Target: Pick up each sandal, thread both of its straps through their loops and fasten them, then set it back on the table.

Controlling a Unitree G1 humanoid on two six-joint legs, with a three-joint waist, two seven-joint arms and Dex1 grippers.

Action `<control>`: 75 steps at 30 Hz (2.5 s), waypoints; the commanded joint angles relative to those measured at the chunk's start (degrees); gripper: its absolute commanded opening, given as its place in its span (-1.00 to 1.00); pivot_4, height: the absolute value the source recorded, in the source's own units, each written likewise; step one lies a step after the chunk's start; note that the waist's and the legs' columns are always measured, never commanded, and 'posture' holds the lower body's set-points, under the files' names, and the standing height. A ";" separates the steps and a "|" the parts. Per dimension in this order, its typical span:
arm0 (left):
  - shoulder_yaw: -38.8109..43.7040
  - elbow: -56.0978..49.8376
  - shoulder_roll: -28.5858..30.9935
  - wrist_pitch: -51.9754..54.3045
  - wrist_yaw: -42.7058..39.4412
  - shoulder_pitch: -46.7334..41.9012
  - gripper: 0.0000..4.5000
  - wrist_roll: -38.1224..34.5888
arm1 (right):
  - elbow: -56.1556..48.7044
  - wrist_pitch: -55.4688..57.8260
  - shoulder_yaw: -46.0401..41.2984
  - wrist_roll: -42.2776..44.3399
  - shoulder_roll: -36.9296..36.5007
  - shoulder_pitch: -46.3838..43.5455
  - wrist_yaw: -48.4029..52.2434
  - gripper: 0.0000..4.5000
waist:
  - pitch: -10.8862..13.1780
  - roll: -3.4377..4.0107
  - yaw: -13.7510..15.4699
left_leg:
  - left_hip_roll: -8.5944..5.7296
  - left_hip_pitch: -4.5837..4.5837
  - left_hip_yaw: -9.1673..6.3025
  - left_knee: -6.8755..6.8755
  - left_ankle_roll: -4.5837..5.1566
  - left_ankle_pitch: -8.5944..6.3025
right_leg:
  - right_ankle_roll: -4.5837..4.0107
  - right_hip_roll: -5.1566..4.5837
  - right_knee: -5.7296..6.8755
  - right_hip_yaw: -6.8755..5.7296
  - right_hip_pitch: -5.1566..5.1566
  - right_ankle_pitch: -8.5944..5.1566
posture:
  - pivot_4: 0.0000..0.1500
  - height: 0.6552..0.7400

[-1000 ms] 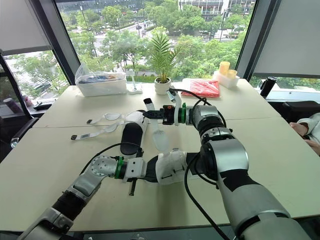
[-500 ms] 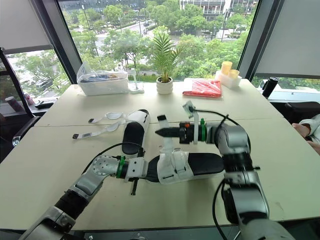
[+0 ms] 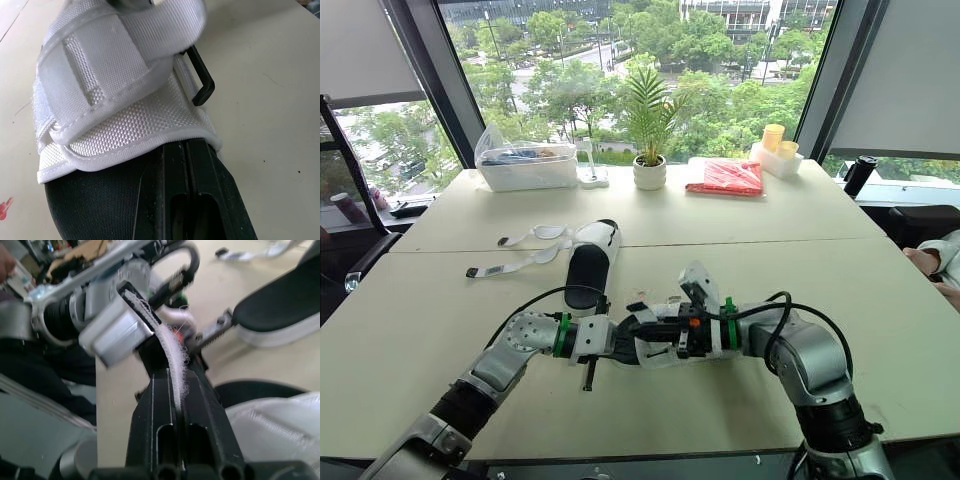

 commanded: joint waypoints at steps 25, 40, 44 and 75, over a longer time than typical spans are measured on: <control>-6.61 9.45 -0.99 0.20 -2.45 3.16 -1.00 5.27 | -0.67 30.73 -7.51 22.16 -12.80 3.20 -9.03 0.99 | -0.24 -0.48 1.48 | 0.06 -0.10 0.06 0.03 0.22 -0.13 | -0.03 -0.10 -0.26 -0.04 0.08 -0.22 | 1.00 1.00; -6.64 8.39 -0.97 0.67 -2.44 3.92 -1.00 5.12 | 2.71 39.58 -12.22 24.70 3.70 1.86 -24.65 0.99 | -0.35 -0.46 1.36 | -0.01 -0.09 0.07 0.04 0.27 -0.15 | -0.02 -0.14 -0.31 -0.04 0.10 -0.21 | 1.00 1.00; -6.53 7.59 -0.73 1.24 -2.45 4.16 -1.00 5.00 | 2.55 39.58 -11.00 25.65 4.08 2.46 -25.54 0.63 | -0.38 -0.43 1.36 | -0.01 -0.09 0.07 0.03 0.27 -0.15 | -0.01 -0.14 -0.31 -0.04 0.09 -0.21 | 1.00 1.00; -6.22 1.76 0.10 5.72 -2.50 4.70 -1.00 4.14 | 25.66 24.83 4.58 21.76 -8.77 -23.52 -13.48 -0.98 | -0.36 -0.40 1.21 | -0.05 -0.18 0.15 -0.09 0.53 -0.30 | 0.03 -0.20 -0.62 -0.04 0.06 -0.19 | 1.00 1.00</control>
